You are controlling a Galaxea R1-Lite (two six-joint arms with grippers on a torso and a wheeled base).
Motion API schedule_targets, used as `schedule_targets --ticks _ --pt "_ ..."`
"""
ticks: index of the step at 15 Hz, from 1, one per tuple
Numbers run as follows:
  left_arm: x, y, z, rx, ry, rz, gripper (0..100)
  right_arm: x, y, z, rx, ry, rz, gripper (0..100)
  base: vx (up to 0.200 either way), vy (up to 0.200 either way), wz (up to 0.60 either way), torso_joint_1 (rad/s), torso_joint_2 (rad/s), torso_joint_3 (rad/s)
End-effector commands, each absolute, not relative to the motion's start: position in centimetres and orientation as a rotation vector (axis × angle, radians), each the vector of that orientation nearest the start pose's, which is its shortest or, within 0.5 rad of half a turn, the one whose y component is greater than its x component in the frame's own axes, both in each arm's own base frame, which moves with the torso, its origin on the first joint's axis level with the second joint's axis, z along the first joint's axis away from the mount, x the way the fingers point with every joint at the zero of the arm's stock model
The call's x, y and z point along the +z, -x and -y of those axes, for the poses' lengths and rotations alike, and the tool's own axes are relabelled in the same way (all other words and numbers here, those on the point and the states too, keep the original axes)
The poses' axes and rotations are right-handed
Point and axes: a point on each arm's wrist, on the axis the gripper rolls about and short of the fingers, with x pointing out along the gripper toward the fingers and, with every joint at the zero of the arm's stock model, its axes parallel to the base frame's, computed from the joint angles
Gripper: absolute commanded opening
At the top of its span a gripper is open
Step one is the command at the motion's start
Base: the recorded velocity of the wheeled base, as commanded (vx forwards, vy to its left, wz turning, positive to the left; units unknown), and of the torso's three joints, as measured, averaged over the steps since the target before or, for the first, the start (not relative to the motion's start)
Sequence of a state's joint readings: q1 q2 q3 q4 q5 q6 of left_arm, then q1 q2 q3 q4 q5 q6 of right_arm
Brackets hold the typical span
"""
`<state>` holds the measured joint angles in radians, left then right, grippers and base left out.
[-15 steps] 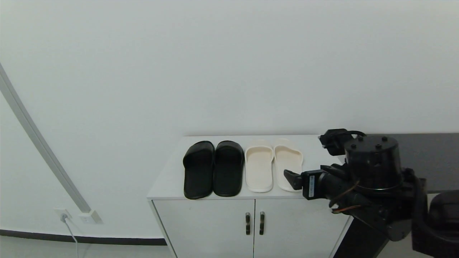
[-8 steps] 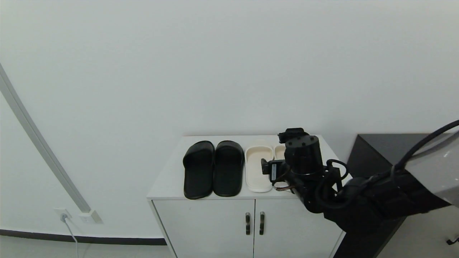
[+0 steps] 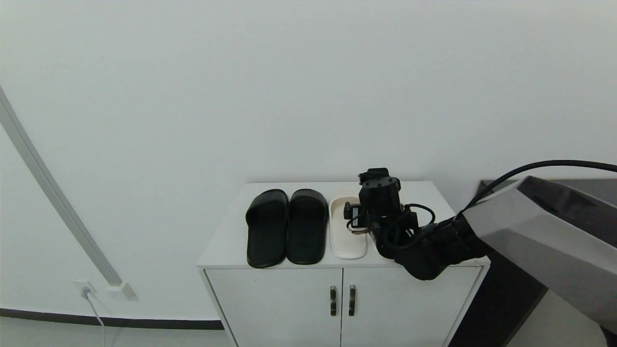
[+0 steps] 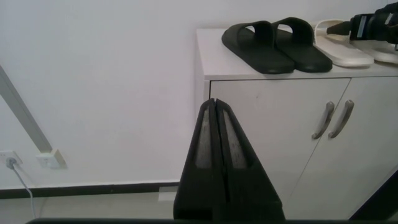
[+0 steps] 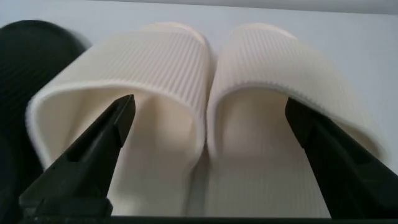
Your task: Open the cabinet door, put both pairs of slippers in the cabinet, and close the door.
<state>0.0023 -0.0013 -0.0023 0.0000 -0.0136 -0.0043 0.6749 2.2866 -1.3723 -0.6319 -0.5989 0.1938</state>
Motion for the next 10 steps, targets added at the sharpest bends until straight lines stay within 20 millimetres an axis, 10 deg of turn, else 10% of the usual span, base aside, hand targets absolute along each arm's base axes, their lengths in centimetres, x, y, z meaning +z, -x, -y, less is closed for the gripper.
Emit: schedule_targets --ticks 1,4,5,10 --pt "7.59 2.29 0.04 -0.011 0.005 0.002 0 9.55 -38.10 -27.58 0.032 -0.018 -0.243 100 0.000 0.000 0.00 0.000 0.00 0.000" --pt "7.59 2.29 0.04 -0.011 0.006 0.002 0 9.56 -38.73 -27.70 0.028 -0.025 -0.233 100 0.000 0.000 0.00 0.000 0.00 0.000" --pt "7.59 2.29 0.04 -0.011 0.006 0.002 0 9.56 -38.73 -27.70 0.028 -0.025 -0.233 0 0.000 0.000 0.00 0.000 0.00 0.000" --pt "7.59 2.29 0.04 -0.011 0.006 0.002 0 9.54 -38.65 -27.63 0.026 -0.023 -0.235 0 0.000 0.000 0.00 0.000 0.00 0.000"
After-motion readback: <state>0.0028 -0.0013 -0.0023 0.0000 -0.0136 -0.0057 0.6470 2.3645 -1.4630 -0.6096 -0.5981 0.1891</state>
